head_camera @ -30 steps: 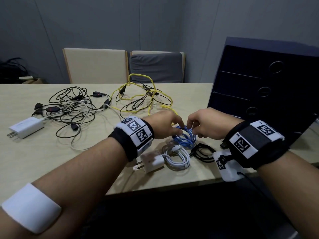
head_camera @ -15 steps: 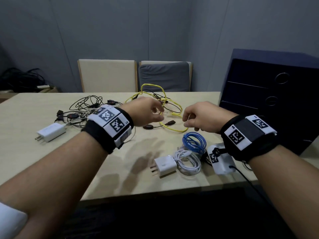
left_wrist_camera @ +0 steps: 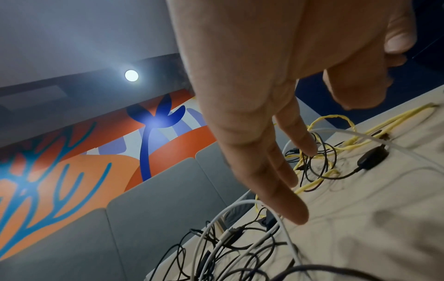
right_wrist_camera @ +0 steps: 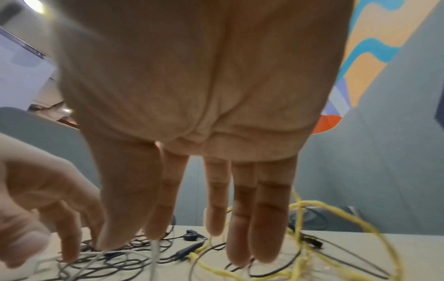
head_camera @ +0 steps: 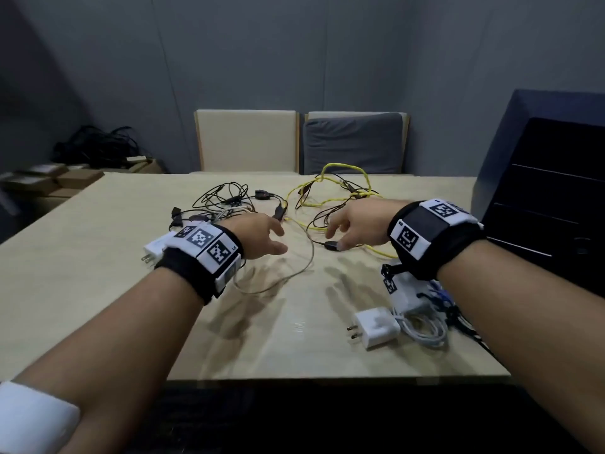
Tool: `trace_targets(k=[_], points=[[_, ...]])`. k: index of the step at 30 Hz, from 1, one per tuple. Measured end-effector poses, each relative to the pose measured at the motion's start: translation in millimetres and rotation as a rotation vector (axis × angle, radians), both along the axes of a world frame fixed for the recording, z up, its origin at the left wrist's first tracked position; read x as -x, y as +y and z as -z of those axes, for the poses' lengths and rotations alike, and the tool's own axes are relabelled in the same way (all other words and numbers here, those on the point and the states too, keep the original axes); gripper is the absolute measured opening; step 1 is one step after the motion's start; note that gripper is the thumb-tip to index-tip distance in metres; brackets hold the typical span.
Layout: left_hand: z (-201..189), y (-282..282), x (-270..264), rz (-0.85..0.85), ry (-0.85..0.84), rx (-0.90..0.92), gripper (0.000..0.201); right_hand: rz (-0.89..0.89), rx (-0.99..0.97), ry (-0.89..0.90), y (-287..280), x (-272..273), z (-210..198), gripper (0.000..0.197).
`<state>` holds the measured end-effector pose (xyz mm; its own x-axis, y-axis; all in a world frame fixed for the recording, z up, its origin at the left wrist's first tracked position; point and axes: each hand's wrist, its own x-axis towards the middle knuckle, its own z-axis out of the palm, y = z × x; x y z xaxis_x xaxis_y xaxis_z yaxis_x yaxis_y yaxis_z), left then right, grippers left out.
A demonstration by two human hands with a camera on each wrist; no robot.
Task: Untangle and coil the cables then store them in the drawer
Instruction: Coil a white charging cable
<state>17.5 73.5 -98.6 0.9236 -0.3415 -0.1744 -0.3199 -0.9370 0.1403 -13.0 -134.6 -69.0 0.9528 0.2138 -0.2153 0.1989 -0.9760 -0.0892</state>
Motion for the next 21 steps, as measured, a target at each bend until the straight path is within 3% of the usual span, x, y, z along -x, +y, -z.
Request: trace_targets(k=[11,16,21], points=[[21.6,14.1,-0.4,-0.006,0.114,-0.019,0.050,-0.088,0.115,0.028,61.8,-9.4,10.1,0.049],[28.5,20.8,0.6,-0.013,0.156,0.009,0.049,-0.048,-0.128,-0.043,54.9,-8.1,-1.1,0.034],[25.1,29.9,2.2,-0.016,0.119,0.088,0.038,-0.010,-0.578,-0.363,40.6,0.4,-45.4,0.024]])
